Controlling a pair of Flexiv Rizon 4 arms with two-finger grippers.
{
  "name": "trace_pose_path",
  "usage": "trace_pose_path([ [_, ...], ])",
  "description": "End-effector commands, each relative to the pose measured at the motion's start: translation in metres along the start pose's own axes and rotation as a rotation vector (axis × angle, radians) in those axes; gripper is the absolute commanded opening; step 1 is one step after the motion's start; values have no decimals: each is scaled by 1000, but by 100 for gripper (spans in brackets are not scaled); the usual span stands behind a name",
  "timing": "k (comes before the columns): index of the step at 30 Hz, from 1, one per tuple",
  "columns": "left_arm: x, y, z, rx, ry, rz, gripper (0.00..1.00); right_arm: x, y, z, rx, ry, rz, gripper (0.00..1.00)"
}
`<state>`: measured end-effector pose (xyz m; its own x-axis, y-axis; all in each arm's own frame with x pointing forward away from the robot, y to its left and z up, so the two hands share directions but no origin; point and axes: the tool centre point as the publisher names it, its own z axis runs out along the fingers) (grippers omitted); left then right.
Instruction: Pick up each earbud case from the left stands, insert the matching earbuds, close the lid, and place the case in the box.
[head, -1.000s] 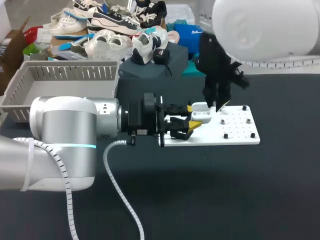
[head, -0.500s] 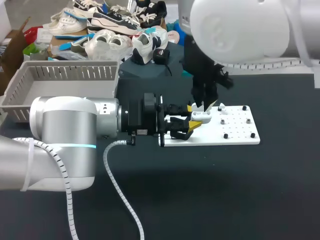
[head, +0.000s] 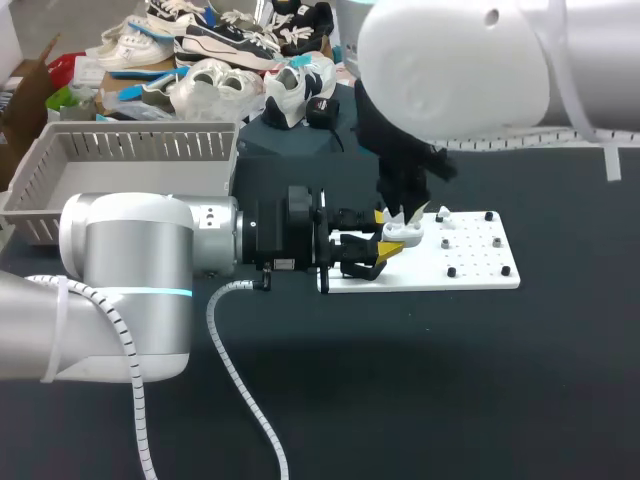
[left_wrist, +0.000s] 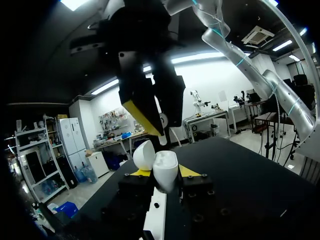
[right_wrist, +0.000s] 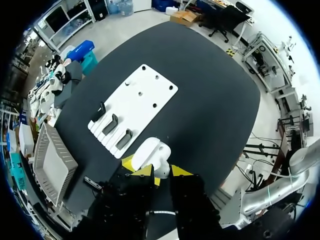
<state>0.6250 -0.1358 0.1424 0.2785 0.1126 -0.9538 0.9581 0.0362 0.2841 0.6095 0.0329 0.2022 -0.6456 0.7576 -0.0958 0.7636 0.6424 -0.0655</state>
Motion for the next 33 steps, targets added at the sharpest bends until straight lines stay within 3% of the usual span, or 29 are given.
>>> trace_pose_path([
  [1,1,-1,0,-5,-2,2,0,-1,-4,3,-10,-2,7,0],
  [12,1,-1,0,-5,-2,2,0,-5,-11,11,-90,-6,1,0],
  [33,1,-1,0,-5,-2,2,0,-6,-11,11,-110,-8,-15,0],
])
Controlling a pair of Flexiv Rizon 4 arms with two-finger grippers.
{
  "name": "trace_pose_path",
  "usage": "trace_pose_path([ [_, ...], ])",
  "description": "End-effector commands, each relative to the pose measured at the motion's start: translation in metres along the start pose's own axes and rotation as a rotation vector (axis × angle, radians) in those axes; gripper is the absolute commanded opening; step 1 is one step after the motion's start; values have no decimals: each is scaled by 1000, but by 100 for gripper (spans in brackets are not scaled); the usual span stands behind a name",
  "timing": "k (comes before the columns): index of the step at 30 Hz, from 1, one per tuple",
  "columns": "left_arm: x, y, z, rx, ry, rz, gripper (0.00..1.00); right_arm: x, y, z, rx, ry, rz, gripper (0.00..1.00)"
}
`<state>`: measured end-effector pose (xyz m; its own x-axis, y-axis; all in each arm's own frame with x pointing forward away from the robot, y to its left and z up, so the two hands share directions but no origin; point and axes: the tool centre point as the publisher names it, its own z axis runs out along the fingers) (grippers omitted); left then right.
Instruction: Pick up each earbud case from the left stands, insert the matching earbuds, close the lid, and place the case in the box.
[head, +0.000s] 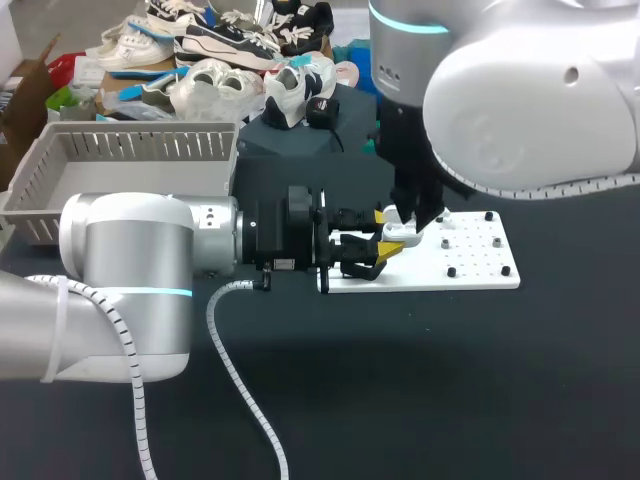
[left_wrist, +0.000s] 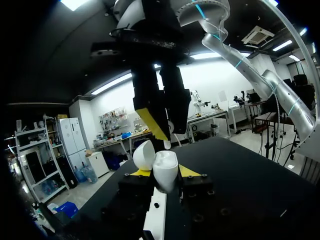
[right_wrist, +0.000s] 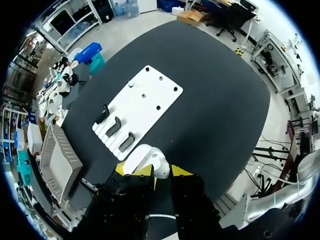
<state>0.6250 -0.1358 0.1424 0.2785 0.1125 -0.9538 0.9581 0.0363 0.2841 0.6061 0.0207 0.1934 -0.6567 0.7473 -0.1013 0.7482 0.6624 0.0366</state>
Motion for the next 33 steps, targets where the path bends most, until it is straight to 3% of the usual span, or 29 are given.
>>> trace_pose_path([
  [1,1,-1,0,-4,-2,2,0,1,-1,0,-6,-2,-2,0],
  [33,1,-1,0,-4,-2,2,0,-1,4,6,-24,8,-21,0],
])
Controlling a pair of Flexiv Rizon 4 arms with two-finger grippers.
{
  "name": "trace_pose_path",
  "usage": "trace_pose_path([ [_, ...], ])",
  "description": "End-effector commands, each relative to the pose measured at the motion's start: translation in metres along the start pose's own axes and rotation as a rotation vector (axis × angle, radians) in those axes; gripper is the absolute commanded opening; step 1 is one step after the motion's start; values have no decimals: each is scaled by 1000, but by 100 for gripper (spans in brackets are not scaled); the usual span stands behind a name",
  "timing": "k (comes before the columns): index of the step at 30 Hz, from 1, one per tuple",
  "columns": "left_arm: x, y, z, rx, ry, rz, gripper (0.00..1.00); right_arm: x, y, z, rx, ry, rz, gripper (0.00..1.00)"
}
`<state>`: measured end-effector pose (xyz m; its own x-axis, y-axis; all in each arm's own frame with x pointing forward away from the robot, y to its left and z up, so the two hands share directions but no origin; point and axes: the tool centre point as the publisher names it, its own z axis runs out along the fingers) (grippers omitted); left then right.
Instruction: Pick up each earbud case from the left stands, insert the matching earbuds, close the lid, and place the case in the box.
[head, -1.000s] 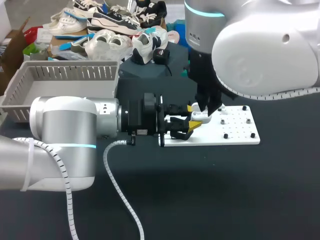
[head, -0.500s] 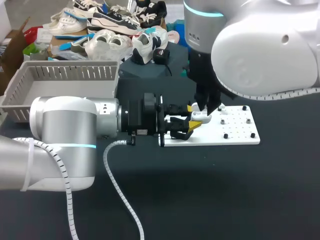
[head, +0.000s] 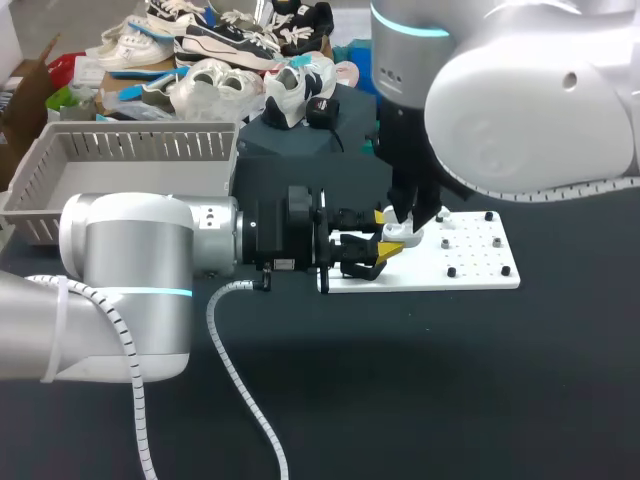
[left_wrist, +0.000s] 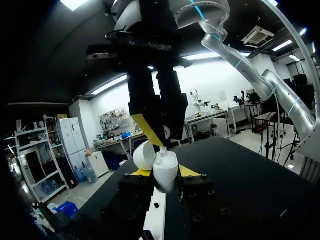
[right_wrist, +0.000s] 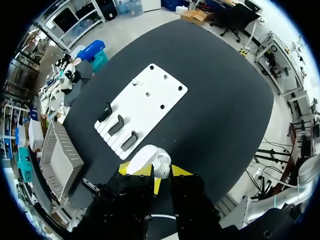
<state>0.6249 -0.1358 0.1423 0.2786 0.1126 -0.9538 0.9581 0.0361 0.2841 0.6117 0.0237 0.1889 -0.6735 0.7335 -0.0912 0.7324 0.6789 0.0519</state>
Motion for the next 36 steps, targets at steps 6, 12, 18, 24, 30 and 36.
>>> trace_pose_path([
  [6,1,-1,0,-5,-2,2,0,-1,-1,1,-7,-4,-2,0],
  [12,1,-1,0,-5,-2,2,0,-1,0,3,-9,1,-6,0],
  [18,1,-1,0,-5,-2,2,0,-1,0,5,-5,6,-8,0],
  [24,1,-1,0,-5,-2,2,0,-1,0,6,-5,7,-8,0],
  [30,1,-1,0,-5,-2,2,0,0,2,8,-9,14,-18,0],
  [36,1,-1,0,-5,-2,2,0,1,3,9,-10,17,-25,0],
])
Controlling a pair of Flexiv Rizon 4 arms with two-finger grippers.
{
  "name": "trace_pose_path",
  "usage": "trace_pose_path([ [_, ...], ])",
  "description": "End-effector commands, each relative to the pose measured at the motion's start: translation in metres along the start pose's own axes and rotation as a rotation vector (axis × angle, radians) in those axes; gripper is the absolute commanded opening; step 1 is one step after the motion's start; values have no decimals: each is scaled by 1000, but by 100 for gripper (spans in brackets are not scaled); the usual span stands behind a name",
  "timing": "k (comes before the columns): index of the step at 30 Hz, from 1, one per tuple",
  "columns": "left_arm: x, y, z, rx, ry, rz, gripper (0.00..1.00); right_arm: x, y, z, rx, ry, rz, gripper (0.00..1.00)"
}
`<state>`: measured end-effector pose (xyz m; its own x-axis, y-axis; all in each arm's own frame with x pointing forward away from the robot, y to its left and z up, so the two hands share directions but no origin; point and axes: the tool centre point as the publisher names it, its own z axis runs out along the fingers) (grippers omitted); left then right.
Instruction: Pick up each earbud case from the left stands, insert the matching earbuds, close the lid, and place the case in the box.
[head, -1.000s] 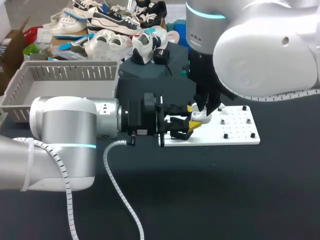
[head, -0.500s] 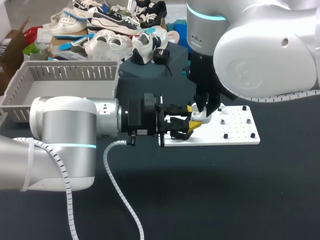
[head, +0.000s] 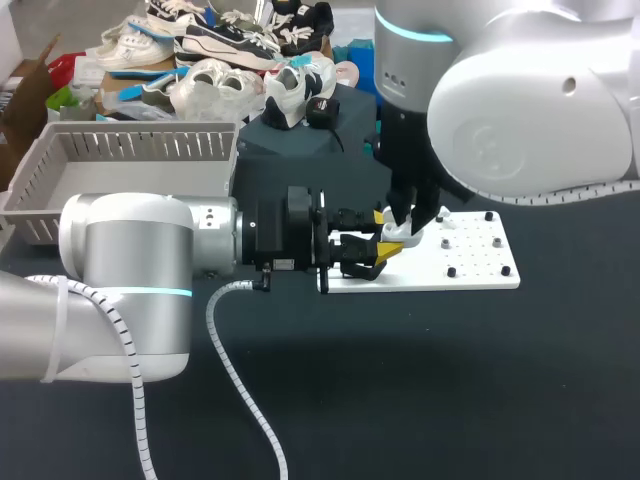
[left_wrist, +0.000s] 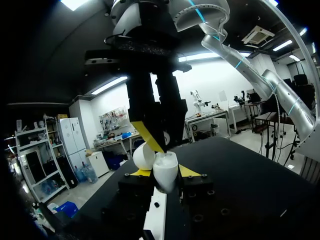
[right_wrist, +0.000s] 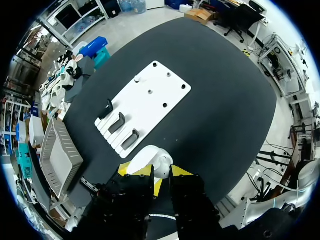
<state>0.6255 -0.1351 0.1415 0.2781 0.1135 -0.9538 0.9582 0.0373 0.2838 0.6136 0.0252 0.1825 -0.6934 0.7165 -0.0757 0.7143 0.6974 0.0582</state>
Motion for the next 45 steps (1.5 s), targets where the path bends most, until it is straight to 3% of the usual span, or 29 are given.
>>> trace_pose_path([
  [1,0,-1,1,-3,-3,2,0,1,1,2,-1,0,0,0],
  [7,0,-1,1,-3,-3,2,0,1,1,3,-1,5,-2,0],
  [18,0,-1,1,-3,-3,2,0,1,1,4,-6,13,-8,28],
  [29,0,-1,1,-3,-3,2,0,6,-4,-4,-33,4,-10,30],
  [39,0,-1,1,-3,-3,2,0,9,-35,-25,-71,-56,-61,33],
  [43,0,-1,1,-3,-3,2,0,-2,-54,-30,-67,-117,-143,29],
  [45,0,-1,1,-3,-3,2,0,-12,-63,-31,-77,-152,-242,35],
])
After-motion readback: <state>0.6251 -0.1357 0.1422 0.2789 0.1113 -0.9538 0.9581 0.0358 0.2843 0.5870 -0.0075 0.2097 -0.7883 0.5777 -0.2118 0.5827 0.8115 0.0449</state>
